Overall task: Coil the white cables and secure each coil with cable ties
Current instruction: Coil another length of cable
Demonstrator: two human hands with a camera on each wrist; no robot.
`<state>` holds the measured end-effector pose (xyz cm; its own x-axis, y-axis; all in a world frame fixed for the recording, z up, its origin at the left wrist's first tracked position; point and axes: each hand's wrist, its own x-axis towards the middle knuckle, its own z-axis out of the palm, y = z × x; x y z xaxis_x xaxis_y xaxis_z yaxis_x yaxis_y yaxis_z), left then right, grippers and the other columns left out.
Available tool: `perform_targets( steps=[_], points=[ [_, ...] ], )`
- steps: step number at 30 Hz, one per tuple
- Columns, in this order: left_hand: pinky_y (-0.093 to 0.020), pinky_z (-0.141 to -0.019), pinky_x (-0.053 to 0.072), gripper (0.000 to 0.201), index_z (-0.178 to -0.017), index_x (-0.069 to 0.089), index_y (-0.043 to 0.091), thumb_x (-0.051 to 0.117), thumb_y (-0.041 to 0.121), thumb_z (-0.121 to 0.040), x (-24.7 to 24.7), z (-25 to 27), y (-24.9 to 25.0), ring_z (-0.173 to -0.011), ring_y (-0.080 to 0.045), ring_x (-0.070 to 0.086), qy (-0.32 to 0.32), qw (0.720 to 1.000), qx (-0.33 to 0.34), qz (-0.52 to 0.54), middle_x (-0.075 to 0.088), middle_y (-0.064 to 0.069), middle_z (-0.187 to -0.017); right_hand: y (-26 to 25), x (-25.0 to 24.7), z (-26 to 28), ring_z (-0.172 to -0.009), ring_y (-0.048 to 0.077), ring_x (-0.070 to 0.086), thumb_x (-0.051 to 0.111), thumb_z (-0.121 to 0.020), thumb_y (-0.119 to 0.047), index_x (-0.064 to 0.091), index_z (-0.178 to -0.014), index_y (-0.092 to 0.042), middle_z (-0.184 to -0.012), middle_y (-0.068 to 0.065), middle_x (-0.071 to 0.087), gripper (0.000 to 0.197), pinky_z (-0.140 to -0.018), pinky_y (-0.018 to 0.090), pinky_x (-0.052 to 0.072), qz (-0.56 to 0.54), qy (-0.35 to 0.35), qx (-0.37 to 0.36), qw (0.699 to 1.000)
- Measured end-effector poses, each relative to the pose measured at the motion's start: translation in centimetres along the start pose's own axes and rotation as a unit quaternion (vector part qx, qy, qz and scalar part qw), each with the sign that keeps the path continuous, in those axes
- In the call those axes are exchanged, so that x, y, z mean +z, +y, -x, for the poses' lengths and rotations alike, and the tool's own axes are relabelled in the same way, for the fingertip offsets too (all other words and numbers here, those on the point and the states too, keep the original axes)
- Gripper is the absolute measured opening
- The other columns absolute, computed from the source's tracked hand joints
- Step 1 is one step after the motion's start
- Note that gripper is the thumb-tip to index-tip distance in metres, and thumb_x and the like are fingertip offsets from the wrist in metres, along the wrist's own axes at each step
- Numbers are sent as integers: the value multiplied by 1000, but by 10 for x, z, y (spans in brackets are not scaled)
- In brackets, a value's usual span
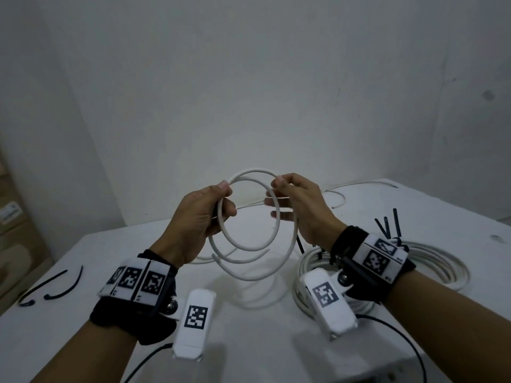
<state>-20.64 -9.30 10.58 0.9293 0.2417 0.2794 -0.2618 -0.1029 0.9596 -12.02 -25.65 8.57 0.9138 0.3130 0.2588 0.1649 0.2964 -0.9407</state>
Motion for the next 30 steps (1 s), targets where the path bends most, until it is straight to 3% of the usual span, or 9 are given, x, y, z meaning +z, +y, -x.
perform_targets(
  steps=[4, 9, 16, 20, 22, 24, 26, 28, 30],
  points=[
    [-18, -43, 32, 28, -86, 58, 14, 43, 33, -100, -3, -2, -3, -49, -9, 44, 5, 999, 3, 31, 56, 3, -56, 7, 7, 2, -68, 24, 65, 50, -97, -25, 57, -99, -11, -81, 12, 66, 16, -67, 38, 56, -83, -47, 66, 993],
    [-26, -59, 40, 29, -92, 59, 12, 37, 28, -102, -11, -2, -15, -61, -13, 55, 4, 998, -13, 59, 67, -2, -70, 11, 15, -3, -47, 9, 33, 47, -98, -17, 55, -92, -11, -60, 0, 40, 12, -40, 17, 30, -183, -34, 94, 978],
    [-36, -72, 54, 29, -92, 57, 6, 33, 18, -103, -24, 1, -28, -84, -23, 67, -31, 998, -23, 45, 71, -13, -91, 9, 17, -7, -47, 7, 34, 59, -93, -15, 65, -91, -11, -62, 0, 42, 7, -36, 15, 23, -138, 6, 51, 989],
    [-49, -88, 50, 30, -90, 63, -1, 38, 16, -95, -35, -2, -21, -88, -33, 68, -64, 996, -65, -7, 71, -22, -97, 9, 12, -8, -44, 6, 27, 60, -91, -15, 67, -91, -12, -61, 0, 41, 8, -34, 15, 18, -68, -56, 65, 994],
    [-46, -80, 53, 37, -97, 63, -2, 47, 32, -90, -38, -5, -12, -74, -35, 68, -93, 991, -97, -10, 71, -22, -87, 9, 13, -6, -44, 6, 26, 60, -91, -14, 69, -91, -10, -59, 0, 41, 9, -34, 15, 17, -14, -112, 76, 991],
    [-37, -59, 53, 46, -99, 65, -1, 50, 42, -93, -34, -10, -4, -57, -28, 61, -109, 986, -109, -70, 65, -15, -70, 10, 19, -5, -44, 6, 27, 60, -91, -14, 69, -94, -7, -59, -1, 40, 12, -35, 15, 17, 20, -156, 71, 985],
    [-25, -44, 38, 44, -94, 66, 1, 45, 39, -98, -25, -13, -1, -47, -17, 42, -104, 982, -104, -115, 46, -4, -55, 12, 25, -4, -43, 6, 30, 59, -92, -15, 68, -99, -3, -59, 0, 42, 16, -36, 16, 22, 32, -171, 54, 983],
    [-22, -41, 25, 38, -85, 62, 6, 44, 36, -100, -19, -14, -4, -47, -12, 27, -82, 987, -92, -108, 30, 3, -55, 12, 26, -4, -45, 8, 42, 59, -92, -16, 67, -100, -2, -60, 2, 49, 18, -38, 18, 34, 33, -173, 29, 984],
    [-21, -40, 24, 35, -83, 57, 8, 43, 35, -101, -19, -15, -8, -48, -11, 26, -55, 993, -85, -63, 28, 4, -56, 13, 22, -3, -51, 14, 54, 59, -93, -19, 66, -102, 0, -66, 7, 57, 22, -43, 23, 47, 34, -183, 12, 982]
  ],
)
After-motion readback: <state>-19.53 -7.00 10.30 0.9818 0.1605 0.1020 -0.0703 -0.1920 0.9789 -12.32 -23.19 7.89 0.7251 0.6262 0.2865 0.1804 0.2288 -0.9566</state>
